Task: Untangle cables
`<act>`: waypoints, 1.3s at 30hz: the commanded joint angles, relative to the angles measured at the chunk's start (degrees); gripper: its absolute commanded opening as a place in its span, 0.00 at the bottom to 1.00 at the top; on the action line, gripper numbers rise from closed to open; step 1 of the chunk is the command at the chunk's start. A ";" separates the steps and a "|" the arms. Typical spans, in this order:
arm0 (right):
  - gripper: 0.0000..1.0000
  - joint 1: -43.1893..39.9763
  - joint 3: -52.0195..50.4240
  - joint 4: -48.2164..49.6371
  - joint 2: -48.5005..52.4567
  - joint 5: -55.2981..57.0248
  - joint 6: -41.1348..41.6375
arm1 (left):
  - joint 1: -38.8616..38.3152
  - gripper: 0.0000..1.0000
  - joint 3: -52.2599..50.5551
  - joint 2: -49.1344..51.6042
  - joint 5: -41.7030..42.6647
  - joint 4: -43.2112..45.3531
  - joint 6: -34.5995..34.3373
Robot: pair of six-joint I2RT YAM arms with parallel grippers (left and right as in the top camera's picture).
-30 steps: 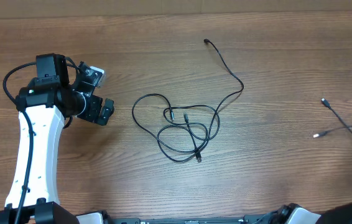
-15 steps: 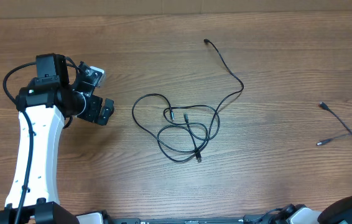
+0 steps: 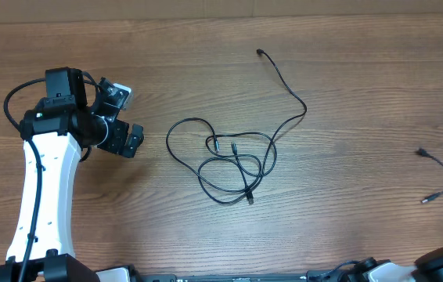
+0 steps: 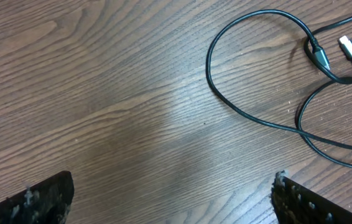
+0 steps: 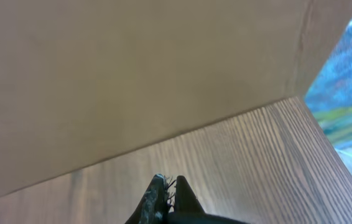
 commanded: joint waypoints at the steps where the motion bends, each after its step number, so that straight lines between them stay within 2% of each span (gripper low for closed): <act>1: 0.04 -1.03 0.24 0.22 4.96 -1.92 0.17 | 0.31 1.00 0.63 0.35 -0.11 0.04 0.90; 8: 0.04 -1.14 0.24 0.11 11.23 -4.26 0.13 | 0.31 1.00 0.63 0.35 -0.09 0.04 0.90; 9: 0.06 -1.14 0.24 0.11 11.56 -4.61 -0.26 | 0.31 1.00 0.63 0.35 -0.11 0.04 0.90; 10: 0.11 -1.14 0.24 0.04 11.72 -4.63 -0.28 | 0.31 1.00 0.63 0.35 -0.11 0.04 0.90; 14: 0.47 -1.14 0.24 -0.20 11.74 -7.34 -0.28 | 0.31 1.00 0.63 0.35 -0.11 0.04 0.90; 16: 0.56 -1.14 0.26 -0.61 11.72 -10.75 -0.61 | 0.31 1.00 0.63 0.35 -0.11 0.04 0.90; 20: 0.59 -1.14 0.26 -1.36 11.50 -18.14 -5.81 | 0.31 1.00 0.63 0.35 -0.11 0.04 0.90; 32: 0.60 -0.96 0.26 -4.92 5.97 -40.50 -13.25 | 0.31 1.00 0.63 0.35 -0.09 0.04 0.90; 35: 0.69 0.13 0.26 -5.99 3.72 -46.82 -16.17 | 0.31 1.00 0.63 0.35 -0.11 0.04 0.90; 39: 0.74 3.17 0.26 -8.61 1.11 -49.18 -18.25 | 0.31 1.00 0.63 0.35 -0.09 0.04 0.90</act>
